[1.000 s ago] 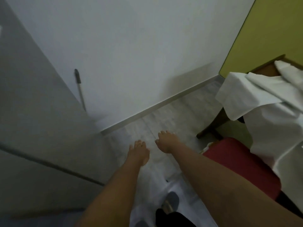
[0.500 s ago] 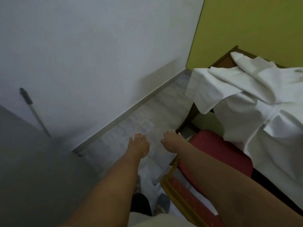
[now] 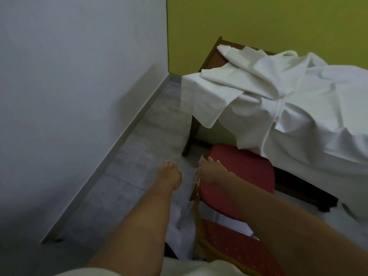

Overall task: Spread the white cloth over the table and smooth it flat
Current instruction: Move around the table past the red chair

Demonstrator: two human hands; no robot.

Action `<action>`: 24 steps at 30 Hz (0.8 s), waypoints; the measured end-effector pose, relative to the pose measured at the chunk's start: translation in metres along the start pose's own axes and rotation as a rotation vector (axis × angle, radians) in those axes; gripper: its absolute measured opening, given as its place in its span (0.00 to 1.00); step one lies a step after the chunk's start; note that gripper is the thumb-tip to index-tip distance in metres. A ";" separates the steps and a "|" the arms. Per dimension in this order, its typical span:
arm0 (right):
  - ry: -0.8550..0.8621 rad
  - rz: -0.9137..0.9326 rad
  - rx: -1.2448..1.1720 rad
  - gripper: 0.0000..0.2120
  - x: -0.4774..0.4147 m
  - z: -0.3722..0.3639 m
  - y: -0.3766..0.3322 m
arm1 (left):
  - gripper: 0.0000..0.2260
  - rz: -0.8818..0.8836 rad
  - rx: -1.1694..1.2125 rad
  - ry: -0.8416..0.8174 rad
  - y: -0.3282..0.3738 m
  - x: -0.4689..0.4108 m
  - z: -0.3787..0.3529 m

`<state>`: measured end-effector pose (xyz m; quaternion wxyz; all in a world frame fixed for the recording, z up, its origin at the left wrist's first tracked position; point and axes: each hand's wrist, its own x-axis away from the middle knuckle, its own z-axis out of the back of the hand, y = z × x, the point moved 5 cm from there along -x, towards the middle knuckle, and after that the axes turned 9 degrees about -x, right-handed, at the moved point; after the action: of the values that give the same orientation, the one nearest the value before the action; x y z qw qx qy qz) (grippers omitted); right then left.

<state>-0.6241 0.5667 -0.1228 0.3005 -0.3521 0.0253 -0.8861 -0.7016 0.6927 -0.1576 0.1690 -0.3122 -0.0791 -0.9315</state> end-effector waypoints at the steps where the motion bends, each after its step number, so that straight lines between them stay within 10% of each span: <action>1: -0.001 -0.019 -0.014 0.24 0.000 0.000 0.004 | 0.25 -0.020 -0.010 -0.007 0.002 -0.005 0.002; 24: 0.047 -0.366 -0.293 0.26 -0.118 0.038 -0.034 | 0.25 -0.351 -0.219 -0.006 -0.097 -0.139 0.115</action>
<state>-0.5494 0.6657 -0.1570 0.0796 -0.3698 0.0965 -0.9206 -0.5692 0.8495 -0.1550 -0.0311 -0.3131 -0.0309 -0.9487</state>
